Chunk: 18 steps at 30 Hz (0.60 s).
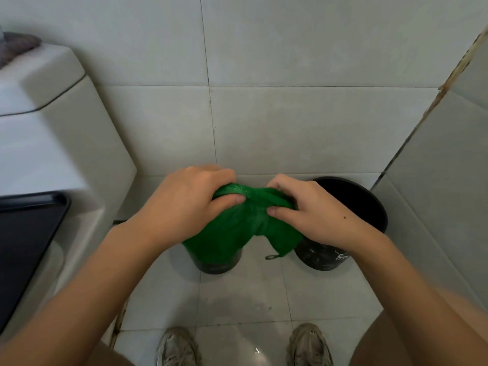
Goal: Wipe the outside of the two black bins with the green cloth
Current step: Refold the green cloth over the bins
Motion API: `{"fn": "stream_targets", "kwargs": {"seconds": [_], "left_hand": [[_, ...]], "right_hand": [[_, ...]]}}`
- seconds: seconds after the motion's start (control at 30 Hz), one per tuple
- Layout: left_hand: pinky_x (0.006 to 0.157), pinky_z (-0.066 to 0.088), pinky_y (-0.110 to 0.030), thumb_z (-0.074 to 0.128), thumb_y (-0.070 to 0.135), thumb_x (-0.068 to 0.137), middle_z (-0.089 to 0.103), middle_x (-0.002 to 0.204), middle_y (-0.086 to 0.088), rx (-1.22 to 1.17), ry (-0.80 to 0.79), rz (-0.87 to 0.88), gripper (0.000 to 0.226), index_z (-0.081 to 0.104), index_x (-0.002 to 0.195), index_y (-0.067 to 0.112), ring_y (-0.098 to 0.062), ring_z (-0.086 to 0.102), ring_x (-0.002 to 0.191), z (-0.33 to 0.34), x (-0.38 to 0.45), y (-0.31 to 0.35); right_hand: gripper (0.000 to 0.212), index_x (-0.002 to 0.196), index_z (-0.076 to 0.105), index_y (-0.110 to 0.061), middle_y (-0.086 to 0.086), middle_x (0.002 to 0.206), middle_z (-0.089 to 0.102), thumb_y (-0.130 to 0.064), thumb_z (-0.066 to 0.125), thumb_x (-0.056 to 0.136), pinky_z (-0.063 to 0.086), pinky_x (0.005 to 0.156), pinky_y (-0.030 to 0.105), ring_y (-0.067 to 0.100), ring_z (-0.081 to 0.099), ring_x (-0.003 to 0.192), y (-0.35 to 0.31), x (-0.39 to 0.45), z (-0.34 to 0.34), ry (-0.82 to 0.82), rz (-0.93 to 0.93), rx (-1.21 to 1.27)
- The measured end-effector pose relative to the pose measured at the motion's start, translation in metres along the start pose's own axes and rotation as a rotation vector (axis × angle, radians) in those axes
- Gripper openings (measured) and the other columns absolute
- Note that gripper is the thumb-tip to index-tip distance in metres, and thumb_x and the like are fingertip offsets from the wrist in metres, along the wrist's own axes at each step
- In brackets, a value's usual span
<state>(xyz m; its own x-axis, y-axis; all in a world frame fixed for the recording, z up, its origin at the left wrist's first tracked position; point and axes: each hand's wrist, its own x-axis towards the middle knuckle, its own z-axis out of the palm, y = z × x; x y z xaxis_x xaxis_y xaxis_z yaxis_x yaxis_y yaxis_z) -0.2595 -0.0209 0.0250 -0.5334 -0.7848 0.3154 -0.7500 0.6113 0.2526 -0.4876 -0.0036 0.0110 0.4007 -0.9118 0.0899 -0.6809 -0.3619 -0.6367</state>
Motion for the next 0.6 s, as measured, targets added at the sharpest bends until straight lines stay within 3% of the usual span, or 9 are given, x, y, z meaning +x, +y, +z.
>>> {"fn": "stream_targets", "kwargs": {"seconds": [0.13, 0.2, 0.27, 0.33, 0.43, 0.53, 0.6], "left_hand": [[0.061, 0.044, -0.037, 0.024, 0.066, 0.081, 0.058, 0.085, 0.003, 0.084, 0.063, -0.053, 0.058, 0.061, 0.086, 0.021, -0.024, 0.058, 0.079, 0.0, 0.002, -0.005], [0.063, 0.043, -0.036, 0.025, 0.065, 0.083, 0.058, 0.092, 0.002, 0.068, 0.098, -0.069, 0.059, 0.062, 0.089, 0.02, -0.024, 0.057, 0.083, 0.001, 0.001, -0.005], [0.062, 0.04, -0.035, 0.026, 0.062, 0.085, 0.056, 0.085, 0.005, 0.013, 0.132, -0.097, 0.053, 0.059, 0.09, 0.02, -0.023, 0.055, 0.079, 0.001, 0.0, -0.002], [0.06, 0.037, -0.035, 0.032, 0.057, 0.089, 0.053, 0.075, 0.009, -0.037, 0.157, -0.128, 0.044, 0.056, 0.092, 0.02, -0.023, 0.054, 0.072, 0.002, 0.0, 0.002], [0.06, 0.038, -0.036, 0.04, 0.042, 0.096, 0.053, 0.069, 0.007, -0.13, 0.145, -0.159, 0.028, 0.056, 0.1, 0.02, -0.025, 0.056, 0.07, 0.008, 0.0, 0.007], [0.068, 0.044, -0.038, 0.045, 0.029, 0.101, 0.063, 0.077, 0.0, -0.259, 0.105, -0.207, 0.018, 0.058, 0.107, 0.018, -0.025, 0.059, 0.077, 0.01, 0.001, 0.009], [0.072, 0.045, -0.037, 0.048, 0.025, 0.101, 0.066, 0.081, -0.001, -0.318, 0.091, -0.214, 0.014, 0.059, 0.106, 0.02, -0.022, 0.06, 0.079, 0.009, 0.003, 0.01]], "right_hand": [[0.014, 0.111, 0.059, -0.025, -0.007, 0.094, 0.068, -0.027, 0.054, 0.097, 0.053, 0.076, 0.043, 0.01, 0.064, 0.086, -0.001, 0.005, -0.001, 0.008, 0.031, 0.075], [0.016, 0.107, 0.064, -0.017, -0.005, 0.091, 0.068, -0.022, 0.051, 0.099, 0.052, 0.076, 0.033, 0.008, 0.063, 0.083, -0.002, 0.006, -0.003, 0.031, 0.036, 0.165], [0.02, 0.104, 0.066, -0.012, -0.003, 0.088, 0.067, -0.017, 0.047, 0.101, 0.047, 0.071, 0.025, 0.007, 0.061, 0.078, -0.006, 0.006, -0.005, 0.068, 0.027, 0.266], [0.025, 0.111, 0.067, -0.016, -0.003, 0.098, 0.071, -0.016, 0.044, 0.102, 0.049, 0.078, 0.023, 0.006, 0.065, 0.089, -0.007, 0.005, -0.006, 0.108, 0.011, 0.302], [0.036, 0.135, 0.055, -0.026, -0.008, 0.122, 0.066, -0.022, 0.047, 0.101, 0.049, 0.096, 0.031, 0.008, 0.06, 0.113, 0.0, 0.0, -0.005, 0.216, -0.034, 0.013], [0.041, 0.14, 0.05, -0.02, 0.001, 0.125, 0.062, -0.022, 0.05, 0.099, 0.053, 0.083, 0.045, 0.023, 0.063, 0.104, 0.007, -0.003, 0.0, 0.37, -0.103, -0.255], [0.038, 0.132, 0.058, -0.013, 0.005, 0.116, 0.063, -0.025, 0.05, 0.097, 0.055, 0.069, 0.044, 0.027, 0.065, 0.09, 0.008, -0.002, -0.001, 0.465, -0.161, -0.379]]}}
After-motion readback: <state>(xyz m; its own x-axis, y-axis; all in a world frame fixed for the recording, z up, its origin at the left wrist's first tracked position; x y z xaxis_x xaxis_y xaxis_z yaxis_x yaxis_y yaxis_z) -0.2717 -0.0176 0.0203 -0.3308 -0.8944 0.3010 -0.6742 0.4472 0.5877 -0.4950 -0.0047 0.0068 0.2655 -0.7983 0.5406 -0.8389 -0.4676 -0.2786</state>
